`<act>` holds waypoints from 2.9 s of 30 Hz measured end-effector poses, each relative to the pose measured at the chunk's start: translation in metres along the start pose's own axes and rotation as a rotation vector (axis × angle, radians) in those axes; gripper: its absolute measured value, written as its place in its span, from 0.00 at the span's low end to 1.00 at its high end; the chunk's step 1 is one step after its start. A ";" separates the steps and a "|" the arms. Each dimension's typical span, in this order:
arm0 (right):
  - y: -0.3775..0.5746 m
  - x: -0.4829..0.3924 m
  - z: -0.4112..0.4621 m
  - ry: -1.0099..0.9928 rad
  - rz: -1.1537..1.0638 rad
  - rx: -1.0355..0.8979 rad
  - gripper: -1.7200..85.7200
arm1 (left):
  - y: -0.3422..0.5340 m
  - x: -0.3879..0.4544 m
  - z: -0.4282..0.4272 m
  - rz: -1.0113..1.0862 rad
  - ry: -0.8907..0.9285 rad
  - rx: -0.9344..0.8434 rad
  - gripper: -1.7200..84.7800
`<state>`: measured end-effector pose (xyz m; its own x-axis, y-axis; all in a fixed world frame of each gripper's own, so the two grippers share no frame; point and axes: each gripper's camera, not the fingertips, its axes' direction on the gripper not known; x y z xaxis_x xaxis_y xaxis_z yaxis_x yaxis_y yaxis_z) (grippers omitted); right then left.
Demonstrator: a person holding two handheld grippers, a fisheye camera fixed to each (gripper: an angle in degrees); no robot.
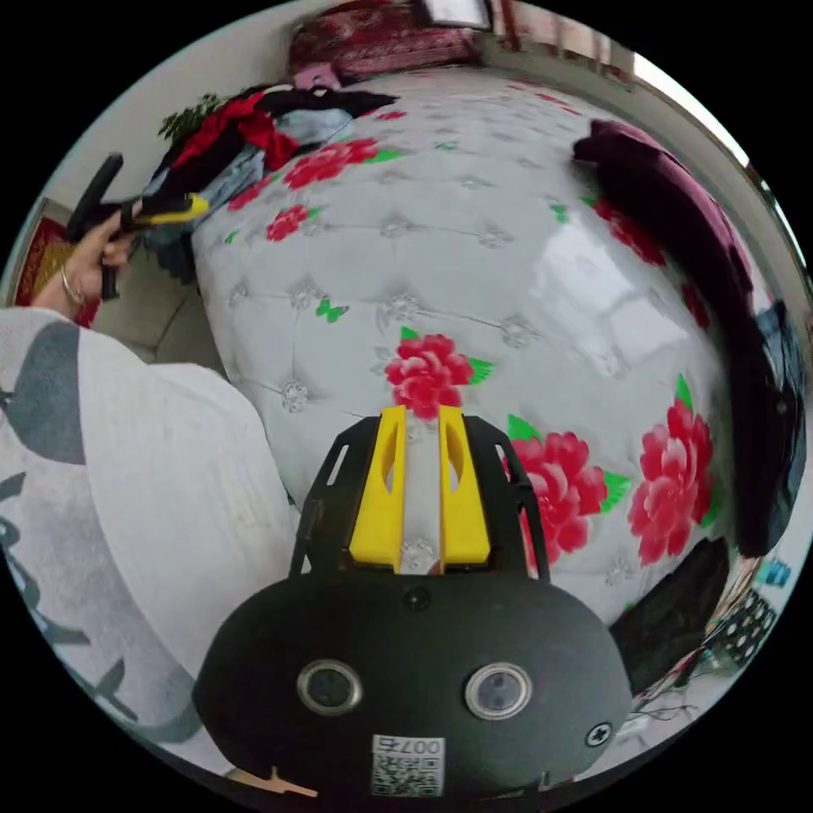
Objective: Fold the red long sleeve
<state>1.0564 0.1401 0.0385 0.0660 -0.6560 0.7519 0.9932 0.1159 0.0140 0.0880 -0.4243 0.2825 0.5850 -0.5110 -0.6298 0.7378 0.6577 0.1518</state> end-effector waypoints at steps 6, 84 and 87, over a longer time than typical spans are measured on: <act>-0.040 -0.088 0.074 0.068 -0.073 -0.153 0.08 | -0.047 -0.093 -0.078 -0.112 -0.063 0.237 0.11; 0.051 -0.103 -0.290 0.044 0.468 0.449 0.02 | -0.067 0.197 -0.128 0.671 0.353 0.167 0.02; 0.083 -0.125 -0.379 0.122 0.427 0.628 0.02 | -0.024 0.186 -0.206 0.697 0.421 0.348 0.01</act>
<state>1.1669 -0.0509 -0.3044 0.4776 -0.5324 0.6988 0.6405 0.7555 0.1378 0.1099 -0.4212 0.0052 0.8179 0.2349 -0.5252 0.3600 0.5030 0.7858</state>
